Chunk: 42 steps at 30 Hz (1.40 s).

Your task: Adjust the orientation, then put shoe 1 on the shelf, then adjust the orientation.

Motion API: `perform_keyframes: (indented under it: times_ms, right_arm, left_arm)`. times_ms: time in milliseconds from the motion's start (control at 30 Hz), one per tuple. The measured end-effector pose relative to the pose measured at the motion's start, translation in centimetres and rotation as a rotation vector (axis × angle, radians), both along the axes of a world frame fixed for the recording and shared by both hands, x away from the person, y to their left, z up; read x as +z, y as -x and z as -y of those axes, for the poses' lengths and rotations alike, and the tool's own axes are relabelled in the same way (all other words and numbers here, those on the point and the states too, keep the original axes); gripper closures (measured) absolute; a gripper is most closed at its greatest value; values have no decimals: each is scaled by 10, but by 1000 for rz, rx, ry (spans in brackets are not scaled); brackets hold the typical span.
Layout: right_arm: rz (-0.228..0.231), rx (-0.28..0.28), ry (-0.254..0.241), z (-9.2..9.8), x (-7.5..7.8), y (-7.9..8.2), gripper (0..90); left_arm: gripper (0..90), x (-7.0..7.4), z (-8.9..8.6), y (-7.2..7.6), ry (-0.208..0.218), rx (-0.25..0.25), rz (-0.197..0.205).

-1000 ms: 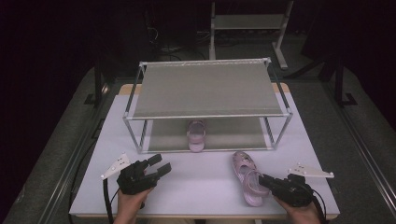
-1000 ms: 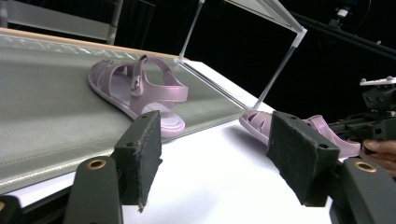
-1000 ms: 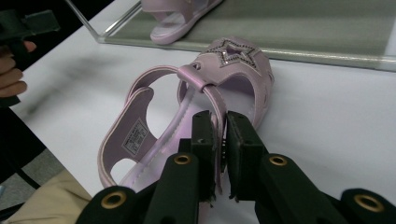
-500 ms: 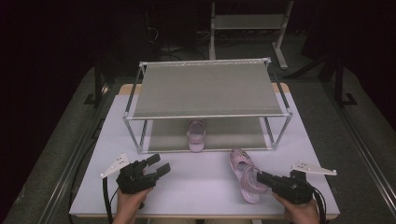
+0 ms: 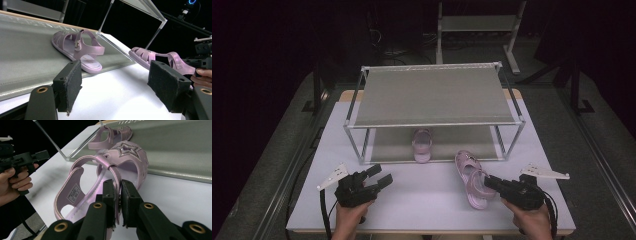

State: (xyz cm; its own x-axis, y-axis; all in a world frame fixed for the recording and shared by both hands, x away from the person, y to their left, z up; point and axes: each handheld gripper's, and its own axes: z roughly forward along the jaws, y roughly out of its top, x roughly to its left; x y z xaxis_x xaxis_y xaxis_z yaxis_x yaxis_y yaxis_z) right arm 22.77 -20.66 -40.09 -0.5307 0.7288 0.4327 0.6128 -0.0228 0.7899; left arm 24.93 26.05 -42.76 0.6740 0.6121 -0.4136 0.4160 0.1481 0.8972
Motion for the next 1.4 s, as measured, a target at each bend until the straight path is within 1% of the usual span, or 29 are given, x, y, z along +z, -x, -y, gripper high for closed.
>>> perform_keyframes:
  times_ms: [67,167,300,367,500,600,800,967,1233,1300,1367,1400]
  right_arm:
    - [6,2,7,0,1,0,818]
    - [4,-8,3,-1,2,-1,818]
    - [7,-23,11,-2,2,-3,818]
    - [5,-29,7,-2,1,-5,818]
    - [1,-37,8,-5,0,-7,818]
    - [11,-35,12,-8,1,-9,818]
    - [15,-48,-8,-13,3,-14,818]
    - [13,-70,-24,-15,5,-18,818]
    - [14,-97,-32,-20,4,-30,818]
    - [21,-102,-28,-22,4,-32,818]
    - [20,-109,-31,-25,3,-35,818]
    - [28,-107,-26,-27,2,-37,818]
  left_arm:
    - [270,0,1,0,5,1,2]
    - [270,0,2,-1,5,-2,3]
    - [270,1,4,-3,-6,-9,7]
    - [270,1,3,-3,-8,-9,13]
    - [270,1,1,-4,0,-2,10]
    - [270,2,1,-4,-5,-4,11]
    - [270,3,1,-4,-5,-2,19]
    - [269,4,2,-3,-5,-4,21]
    - [269,4,1,-5,-3,-6,21]
    - [269,3,1,-5,-5,-7,20]
    - [268,3,1,-5,-4,-7,19]
    - [269,4,1,-5,-6,-7,22]
